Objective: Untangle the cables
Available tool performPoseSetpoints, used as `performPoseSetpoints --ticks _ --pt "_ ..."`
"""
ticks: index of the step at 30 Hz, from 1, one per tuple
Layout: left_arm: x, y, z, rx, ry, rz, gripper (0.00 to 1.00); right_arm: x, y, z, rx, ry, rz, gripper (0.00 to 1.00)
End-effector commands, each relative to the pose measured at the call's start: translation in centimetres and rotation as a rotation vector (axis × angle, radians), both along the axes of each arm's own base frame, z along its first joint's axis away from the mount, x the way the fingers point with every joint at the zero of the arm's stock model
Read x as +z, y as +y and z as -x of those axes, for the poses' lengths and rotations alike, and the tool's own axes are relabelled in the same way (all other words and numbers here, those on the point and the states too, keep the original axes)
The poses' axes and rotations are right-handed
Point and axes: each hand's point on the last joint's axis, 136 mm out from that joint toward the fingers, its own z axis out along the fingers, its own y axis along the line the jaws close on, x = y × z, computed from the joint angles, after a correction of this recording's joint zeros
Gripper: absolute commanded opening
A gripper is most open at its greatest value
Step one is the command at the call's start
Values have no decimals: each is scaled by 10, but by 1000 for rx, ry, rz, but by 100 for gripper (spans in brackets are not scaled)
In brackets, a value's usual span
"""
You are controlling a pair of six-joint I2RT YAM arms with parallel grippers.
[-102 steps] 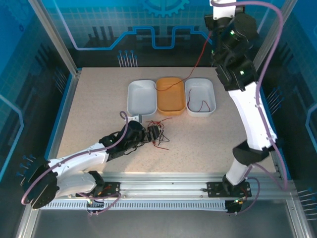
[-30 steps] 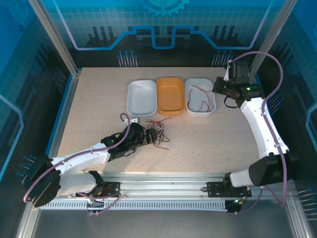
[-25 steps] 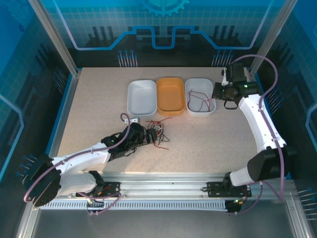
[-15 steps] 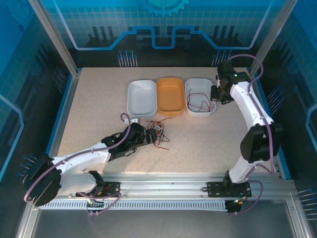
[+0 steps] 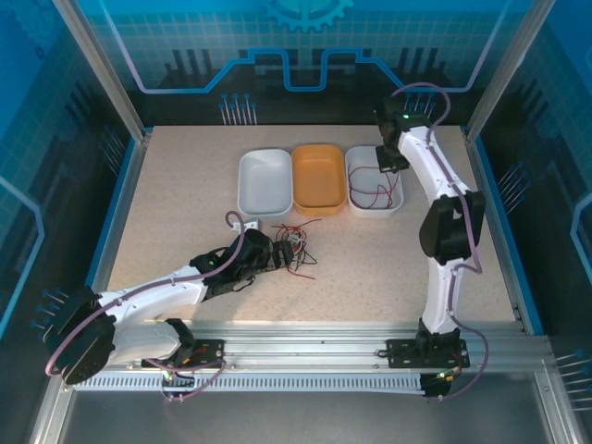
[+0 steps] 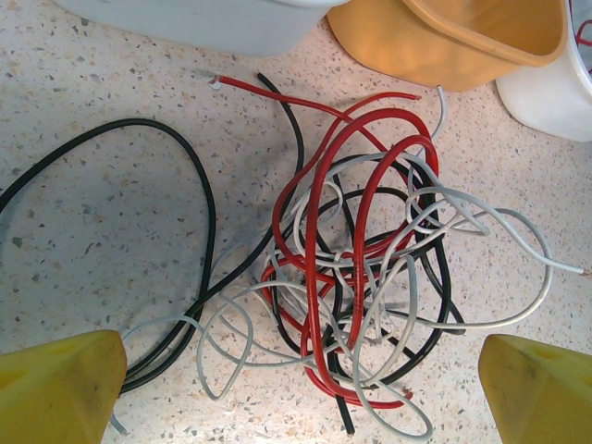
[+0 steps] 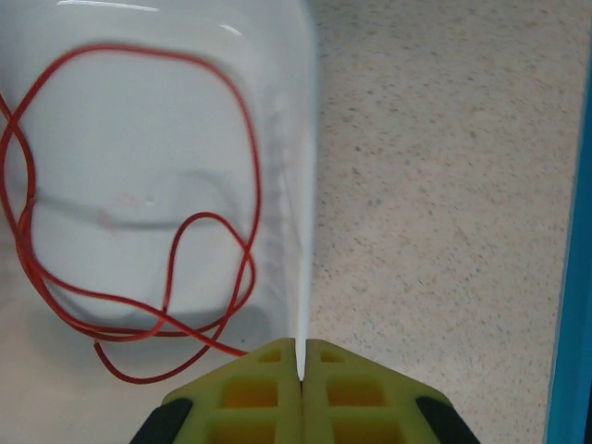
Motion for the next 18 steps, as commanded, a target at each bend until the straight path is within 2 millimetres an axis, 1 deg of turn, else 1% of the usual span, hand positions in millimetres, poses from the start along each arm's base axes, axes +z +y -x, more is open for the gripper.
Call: performPoseSetpoints --ticks 1,5,6,7,12,14,18 --pt "0 4 -4 15 0 -25 99 -13 6 0 60 85 68 0" --pt "-1 2 -3 8 2 -19 99 -37 15 -12 89 131 70 0" --pt "-2 2 -3 9 4 -21 99 -39 17 -14 96 132 75 0" --pt "-1 2 -3 7 5 -20 99 -55 18 -18 99 157 92 0" --pt "-3 3 -3 8 9 -27 99 -81 22 -32 118 161 118 1" --pt "-3 3 -3 7 9 -29 99 -88 25 -37 125 156 116 1" --pt "-2 3 -3 6 8 -26 99 -93 29 -46 130 134 108 10"
